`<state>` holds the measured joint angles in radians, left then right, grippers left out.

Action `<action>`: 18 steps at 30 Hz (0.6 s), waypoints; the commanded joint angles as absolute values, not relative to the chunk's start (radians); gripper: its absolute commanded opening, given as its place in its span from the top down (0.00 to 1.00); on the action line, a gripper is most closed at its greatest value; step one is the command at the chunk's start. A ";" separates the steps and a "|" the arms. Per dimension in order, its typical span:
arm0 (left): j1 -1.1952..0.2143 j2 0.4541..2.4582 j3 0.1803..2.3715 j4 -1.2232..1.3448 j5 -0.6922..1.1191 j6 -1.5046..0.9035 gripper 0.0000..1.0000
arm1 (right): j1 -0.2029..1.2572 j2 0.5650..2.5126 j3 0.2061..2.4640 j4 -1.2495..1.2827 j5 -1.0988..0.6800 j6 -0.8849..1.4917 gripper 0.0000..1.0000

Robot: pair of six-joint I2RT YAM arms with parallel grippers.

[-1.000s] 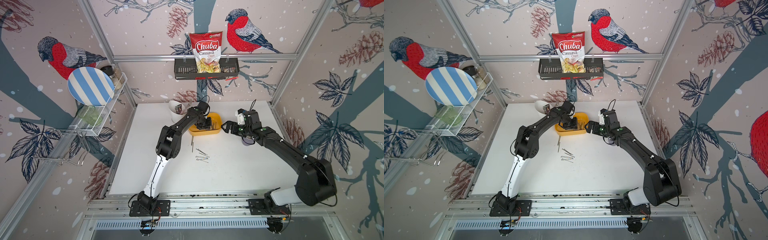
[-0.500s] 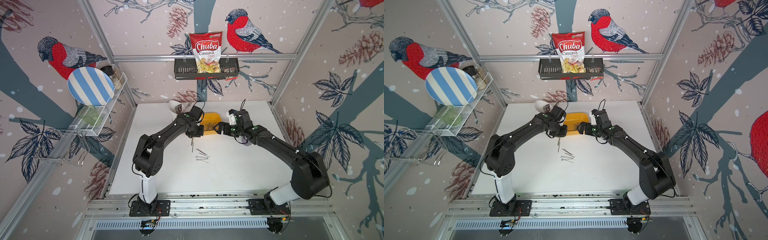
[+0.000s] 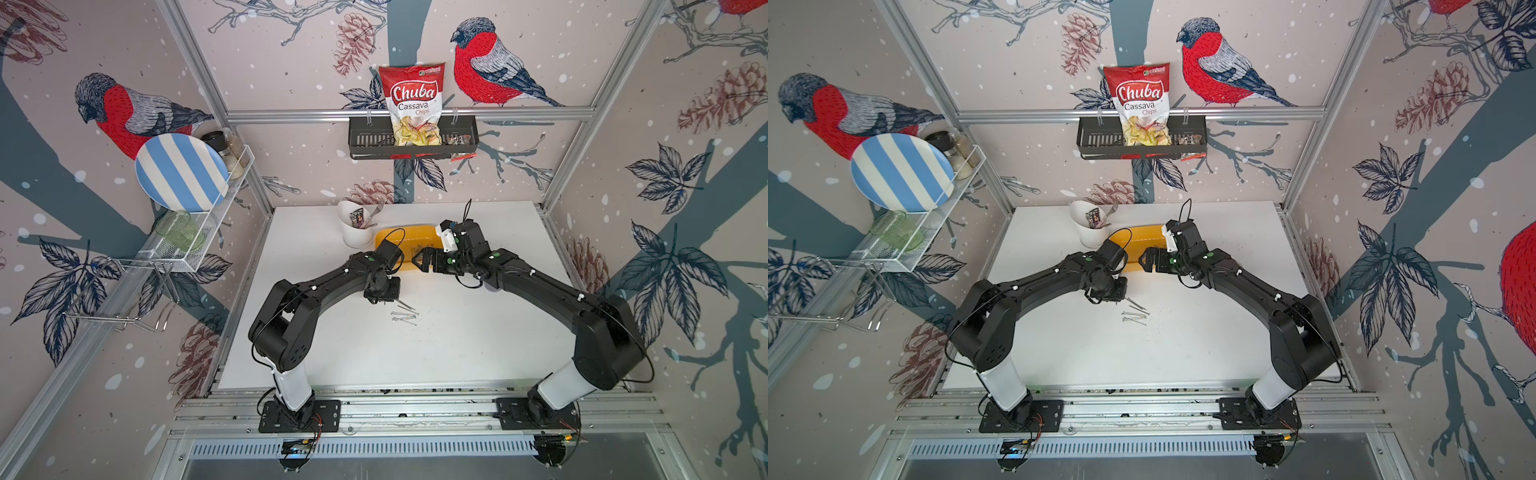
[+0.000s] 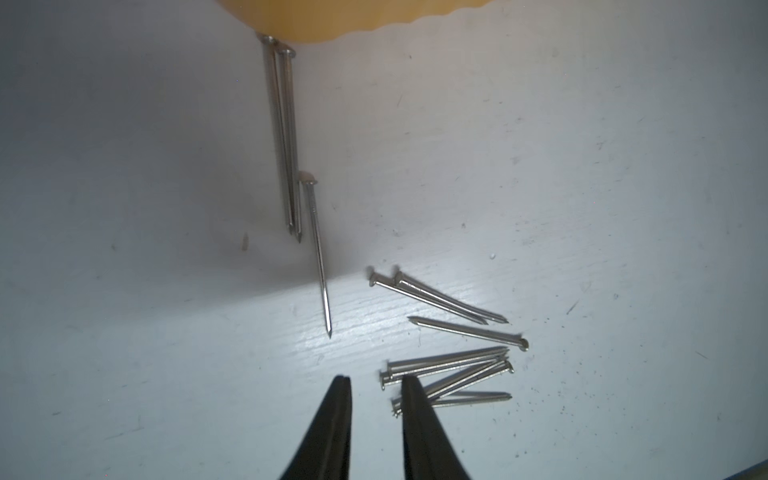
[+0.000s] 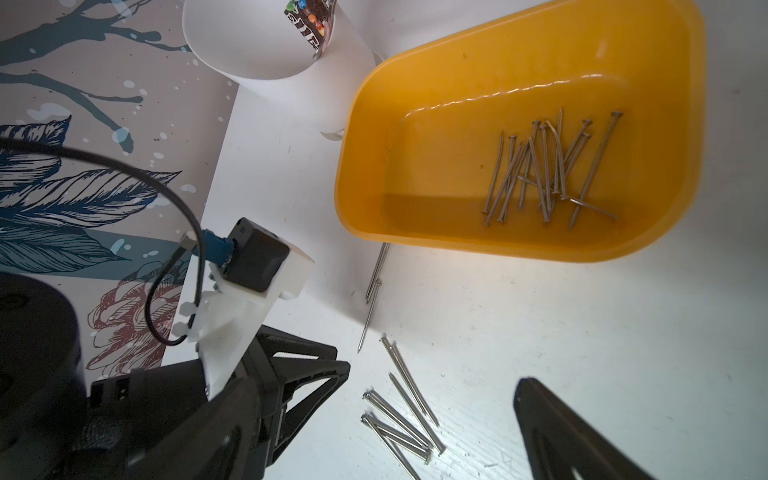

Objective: Put the nails on the desktop into the storage box
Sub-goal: Pick up the nail from the center of the board.

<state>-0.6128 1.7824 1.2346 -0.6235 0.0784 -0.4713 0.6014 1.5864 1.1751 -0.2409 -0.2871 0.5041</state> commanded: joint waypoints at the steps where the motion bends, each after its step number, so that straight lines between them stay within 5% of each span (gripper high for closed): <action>1: -0.616 1.804 1.241 -0.606 0.051 -0.472 0.75 | 0.603 1.568 1.164 -0.230 -0.270 0.504 0.00; 18: -0.615 1.921 1.320 -0.667 -0.018 -0.439 0.74 | 0.578 1.548 1.135 -0.240 -0.276 0.480 0.00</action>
<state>-0.6136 1.9114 1.3075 -0.6422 0.0002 -0.4583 0.5812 1.5463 1.1362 -0.2443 -0.2703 0.4957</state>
